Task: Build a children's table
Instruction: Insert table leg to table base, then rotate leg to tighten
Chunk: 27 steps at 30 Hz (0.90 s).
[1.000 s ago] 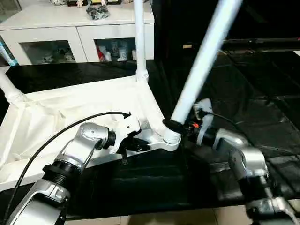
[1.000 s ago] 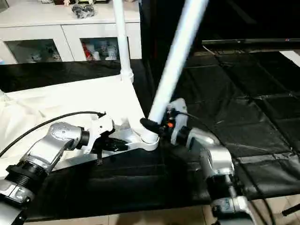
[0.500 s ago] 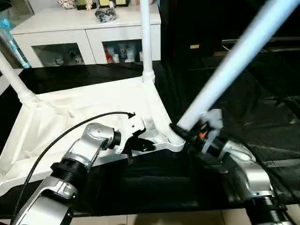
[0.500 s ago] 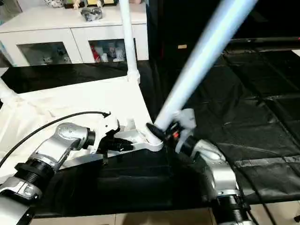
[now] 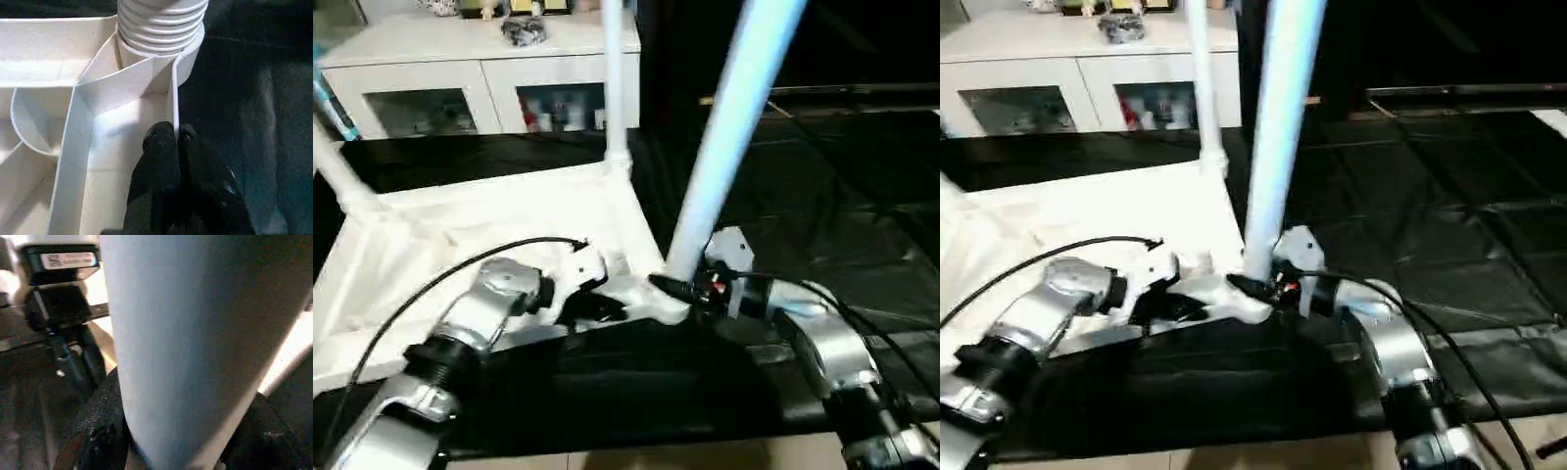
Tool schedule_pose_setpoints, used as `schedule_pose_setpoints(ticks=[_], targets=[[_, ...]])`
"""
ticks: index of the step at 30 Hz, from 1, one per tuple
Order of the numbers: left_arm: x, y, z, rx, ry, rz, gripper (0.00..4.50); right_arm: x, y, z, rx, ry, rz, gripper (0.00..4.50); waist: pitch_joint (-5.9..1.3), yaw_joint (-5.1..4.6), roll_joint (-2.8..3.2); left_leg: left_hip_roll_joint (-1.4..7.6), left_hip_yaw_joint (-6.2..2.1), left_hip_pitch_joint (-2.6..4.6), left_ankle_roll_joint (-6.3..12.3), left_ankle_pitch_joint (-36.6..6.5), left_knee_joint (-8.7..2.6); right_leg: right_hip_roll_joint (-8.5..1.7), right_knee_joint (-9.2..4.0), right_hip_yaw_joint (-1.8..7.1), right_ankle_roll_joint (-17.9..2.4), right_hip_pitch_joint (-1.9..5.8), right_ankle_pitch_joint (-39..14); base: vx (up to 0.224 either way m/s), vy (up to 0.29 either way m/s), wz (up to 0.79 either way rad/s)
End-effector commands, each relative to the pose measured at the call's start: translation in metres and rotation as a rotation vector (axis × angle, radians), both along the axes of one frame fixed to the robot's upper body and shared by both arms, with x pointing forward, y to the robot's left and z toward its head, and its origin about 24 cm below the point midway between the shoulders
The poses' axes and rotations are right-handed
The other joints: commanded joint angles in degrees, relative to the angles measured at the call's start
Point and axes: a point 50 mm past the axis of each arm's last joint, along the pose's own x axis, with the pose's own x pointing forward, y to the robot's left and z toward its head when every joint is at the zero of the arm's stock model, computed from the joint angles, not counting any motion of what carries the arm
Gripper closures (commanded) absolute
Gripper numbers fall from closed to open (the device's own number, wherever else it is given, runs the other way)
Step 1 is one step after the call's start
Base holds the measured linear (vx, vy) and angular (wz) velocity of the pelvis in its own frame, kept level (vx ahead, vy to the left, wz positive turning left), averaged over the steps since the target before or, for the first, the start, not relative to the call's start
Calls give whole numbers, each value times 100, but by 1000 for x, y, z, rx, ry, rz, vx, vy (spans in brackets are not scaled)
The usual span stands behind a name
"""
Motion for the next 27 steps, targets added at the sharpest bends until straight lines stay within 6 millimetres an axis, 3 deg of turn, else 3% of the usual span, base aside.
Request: schedule_pose_setpoints(ticks=[1, 2, 8, 11, 12, 18, 19, 21, 24, 26, 27], targets=[[3, -7, 12, 13, -56, -89, 450, -21, 9, -37, -71, 180, 126, 257, -286, 5, -62, 100, -5, 21, 290, -1615, -460, -281, -460, 258, -1077, 260, -2012, 0, 0, 0], [2, -8, 12, 26, -54, -120, 450, -23, 8, -39, -77, 193, 155, 257, -256, 5, -58, 105, -4, 22, 290, -1651, -473, -280, -469, 263, -1072, 244, -2039, 0, 0, 0], [1, -13, 12, 67, -44, -189, 450, -32, 12, -44, -113, 211, 274, 257, -233, 27, -87, 113, -9, 67, 209, -1931, -502, -287, -497, 269, -1031, 243, -2261, 0, 0, 0], [2, -15, 11, 76, -40, -201, 450, -33, 14, -44, -108, 216, 301, 257, -190, 28, -91, 101, -17, 72, 193, -2054, -525, -290, -533, 269, -946, 235, -2570, 0, 0, 0], [2, -15, 11, 79, -40, -202, 450, -34, 15, -44, -106, 216, 307, 257, -176, 29, -90, 98, -15, 103, 182, -2141, -529, -285, -557, 272, -910, 216, -2685, 0, 0, 0], [5, -15, 11, 81, -35, -196, 450, -35, 17, -44, -91, 212, 313, 257, -169, 21, -81, 103, -33, 136, 169, -2234, -574, -283, -605, 253, -832, 222, -2886, 0, 0, 0], [6, -15, 11, 76, -37, -180, 450, -34, 17, -45, -84, 209, 297, 257, -176, 24, -49, 107, -35, 151, 161, -2257, -585, -284, -617, 244, -841, 231, -2897, 0, 0, 0], [9, -14, 12, 60, -37, -142, 450, -32, 17, -46, -71, 202, 245, 257, -165, 14, -62, 111, -35, 152, 148, -2288, -602, -290, -633, 245, -866, 231, -2892, 0, 0, 0], [16, -16, 16, -5, -51, -3, 450, -14, 16, -51, -73, 148, -24, 257, -146, -15, -58, 91, -47, 168, 51, -2419, -602, -314, -662, 227, -780, 209, -3258, 0, 0, 0], [20, -18, 19, -42, -61, 75, 450, -6, 15, -53, -75, 150, -132, 257, -127, -74, -80, 51, -76, 195, -11, -2601, -592, -298, -715, 169, -570, 198, -3745, 0, 0, 0], [22, -18, 21, -56, -68, 109, 450, -4, 15, -53, -74, 154, -167, 257, -106, -132, -62, 39, -90, 223, -18, -2747, -574, -289, -775, 134, -442, 158, -4003, 0, 0, 0]])
